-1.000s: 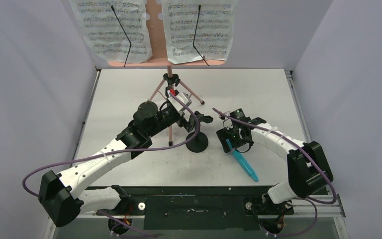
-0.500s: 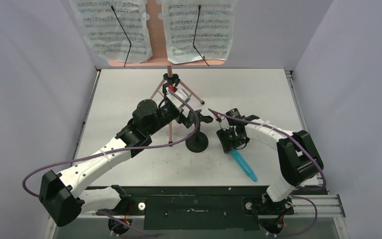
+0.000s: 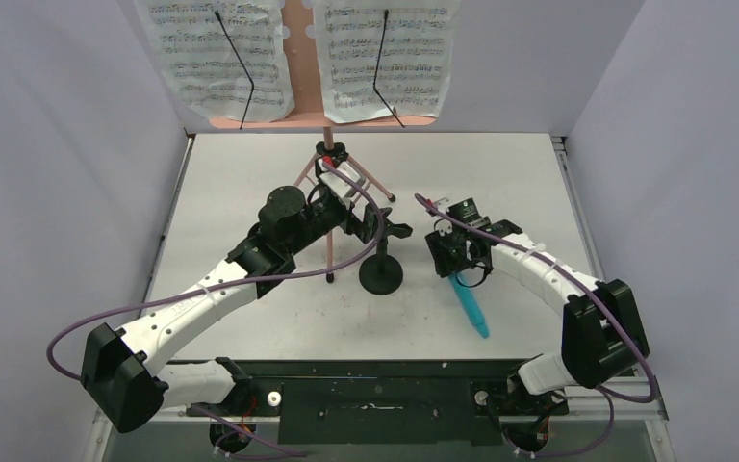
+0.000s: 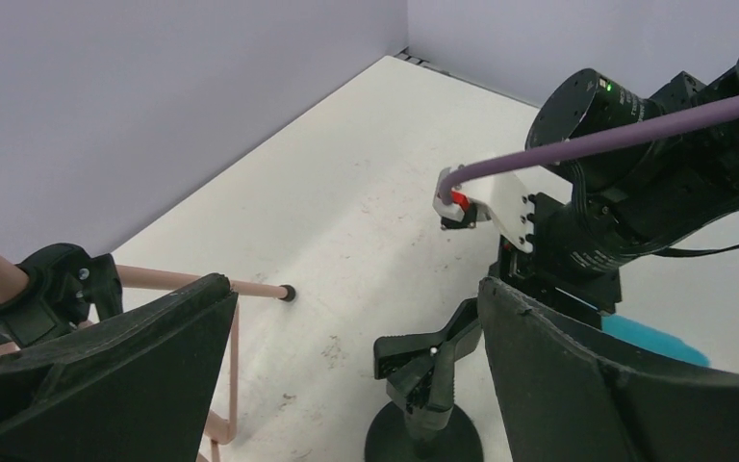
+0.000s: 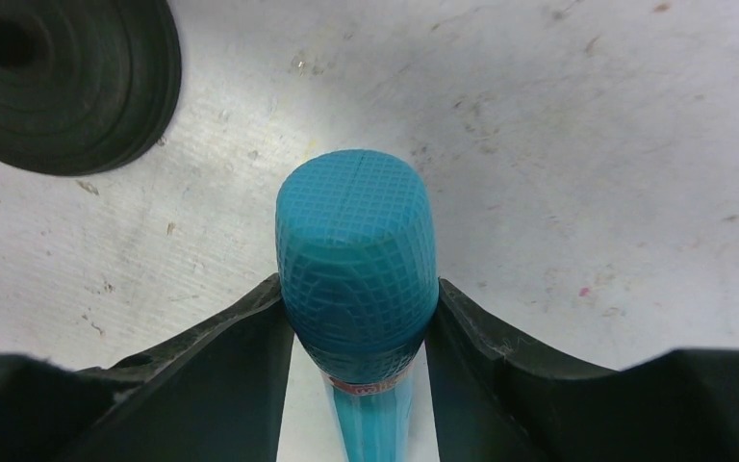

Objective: Set up the instrument practice props

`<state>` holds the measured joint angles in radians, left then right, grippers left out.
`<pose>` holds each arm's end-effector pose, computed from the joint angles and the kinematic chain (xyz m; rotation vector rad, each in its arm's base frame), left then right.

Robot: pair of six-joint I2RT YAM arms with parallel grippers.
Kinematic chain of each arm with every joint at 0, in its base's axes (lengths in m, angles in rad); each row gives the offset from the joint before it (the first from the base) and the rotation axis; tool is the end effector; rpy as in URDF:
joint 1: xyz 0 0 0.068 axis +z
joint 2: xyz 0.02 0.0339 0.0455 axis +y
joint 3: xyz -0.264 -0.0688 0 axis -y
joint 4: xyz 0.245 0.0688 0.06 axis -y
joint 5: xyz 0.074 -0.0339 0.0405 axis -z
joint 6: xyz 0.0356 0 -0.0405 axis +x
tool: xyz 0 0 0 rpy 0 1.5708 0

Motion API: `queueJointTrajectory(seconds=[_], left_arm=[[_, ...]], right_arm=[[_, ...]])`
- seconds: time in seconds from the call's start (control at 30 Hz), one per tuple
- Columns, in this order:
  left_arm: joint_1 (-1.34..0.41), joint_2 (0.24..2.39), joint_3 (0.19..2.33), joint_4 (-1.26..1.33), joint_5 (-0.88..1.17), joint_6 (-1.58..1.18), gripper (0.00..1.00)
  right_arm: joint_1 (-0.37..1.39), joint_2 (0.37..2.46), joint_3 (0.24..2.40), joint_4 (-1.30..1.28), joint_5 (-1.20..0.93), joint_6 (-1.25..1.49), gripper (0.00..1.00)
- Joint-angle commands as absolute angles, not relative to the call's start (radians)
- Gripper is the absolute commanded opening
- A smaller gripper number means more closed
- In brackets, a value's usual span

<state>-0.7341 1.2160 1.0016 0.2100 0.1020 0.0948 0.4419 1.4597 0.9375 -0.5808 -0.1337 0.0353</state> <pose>0.2128 -0.1969 0.3671 0.7201 1.4345 -0.5792 0.2531 0.1250 0.2081 -0.5872 2.6353 0.3276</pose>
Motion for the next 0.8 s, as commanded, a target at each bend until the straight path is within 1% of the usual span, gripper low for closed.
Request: queueJointTrajectory(seconds=[0.0,0.47,0.67,0.77], left_arm=[[-0.721,1.21,1.038,0.273,0.176,-0.008,0.97],[-0.686,1.256,1.003,0.401,0.266,-0.177,0.97],[-0.678,1.309,0.99,0.547,0.395,-0.241,0.94],[-0.678,1.342,0.985,0.653,0.446,-0.288,0.93]], right_arm=[[0.424,1.362,1.015,-0.548,-0.049,0.062,0.05],[0.421,1.124,1.214,-0.507,-0.042,0.05,0.05],[0.421,1.065,1.296,-0.464,-0.118,-0.034,0.05],[0.421,1.06,1.356,-0.457,-0.205,-0.049,0.05]])
